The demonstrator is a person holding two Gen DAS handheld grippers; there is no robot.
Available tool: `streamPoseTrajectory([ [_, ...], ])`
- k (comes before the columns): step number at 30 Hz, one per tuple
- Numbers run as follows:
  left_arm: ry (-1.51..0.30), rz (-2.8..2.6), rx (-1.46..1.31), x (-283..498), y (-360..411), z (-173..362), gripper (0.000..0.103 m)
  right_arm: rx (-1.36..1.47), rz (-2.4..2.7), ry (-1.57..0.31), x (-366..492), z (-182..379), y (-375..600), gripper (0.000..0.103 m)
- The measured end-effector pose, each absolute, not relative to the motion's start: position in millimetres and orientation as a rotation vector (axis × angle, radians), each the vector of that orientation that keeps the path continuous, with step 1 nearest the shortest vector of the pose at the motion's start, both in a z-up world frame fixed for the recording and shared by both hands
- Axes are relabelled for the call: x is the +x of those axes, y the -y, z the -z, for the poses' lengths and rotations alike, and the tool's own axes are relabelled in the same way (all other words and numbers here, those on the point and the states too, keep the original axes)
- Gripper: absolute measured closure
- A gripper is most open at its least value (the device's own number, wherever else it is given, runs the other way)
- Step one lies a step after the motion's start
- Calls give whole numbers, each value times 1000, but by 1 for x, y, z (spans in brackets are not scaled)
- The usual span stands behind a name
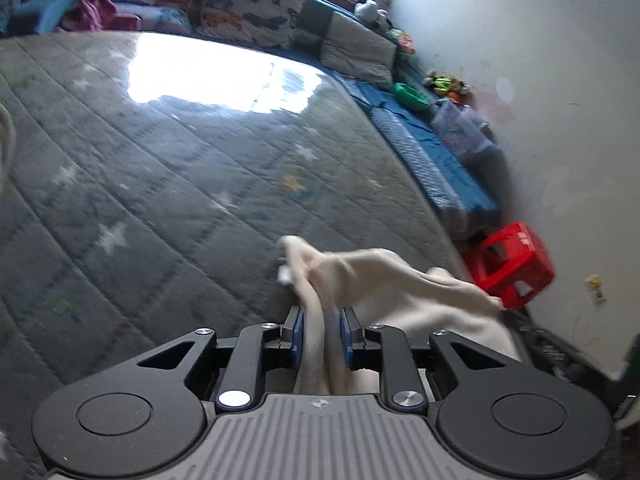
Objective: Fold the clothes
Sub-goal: 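Lift the folded sweatshirt with both grippers and carry it across the table, then lower the folded sweatshirt onto the table with both grippers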
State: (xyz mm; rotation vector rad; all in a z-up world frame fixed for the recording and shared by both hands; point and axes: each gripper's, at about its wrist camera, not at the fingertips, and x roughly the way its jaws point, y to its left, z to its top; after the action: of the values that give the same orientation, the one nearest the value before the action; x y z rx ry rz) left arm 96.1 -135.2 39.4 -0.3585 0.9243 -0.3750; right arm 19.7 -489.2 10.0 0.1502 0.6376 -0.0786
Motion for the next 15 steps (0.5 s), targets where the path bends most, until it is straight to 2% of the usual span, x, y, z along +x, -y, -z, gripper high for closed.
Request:
streamPoseTrajectory([
  [4,-894,364,-360,100,130,-48,81,161,49,-597,18,-22,491,87],
  [6,-879,379,-357,101,133,-52,78,173,-6,-602,23,-24,486,87],
  [8,-877,386,-342,104,140,-52,65,165,-51,-613,28,-23,476,87],
  [15,-913,385,-294,124,157,-40,65,118,-132,-666,54,-11,446,87],
])
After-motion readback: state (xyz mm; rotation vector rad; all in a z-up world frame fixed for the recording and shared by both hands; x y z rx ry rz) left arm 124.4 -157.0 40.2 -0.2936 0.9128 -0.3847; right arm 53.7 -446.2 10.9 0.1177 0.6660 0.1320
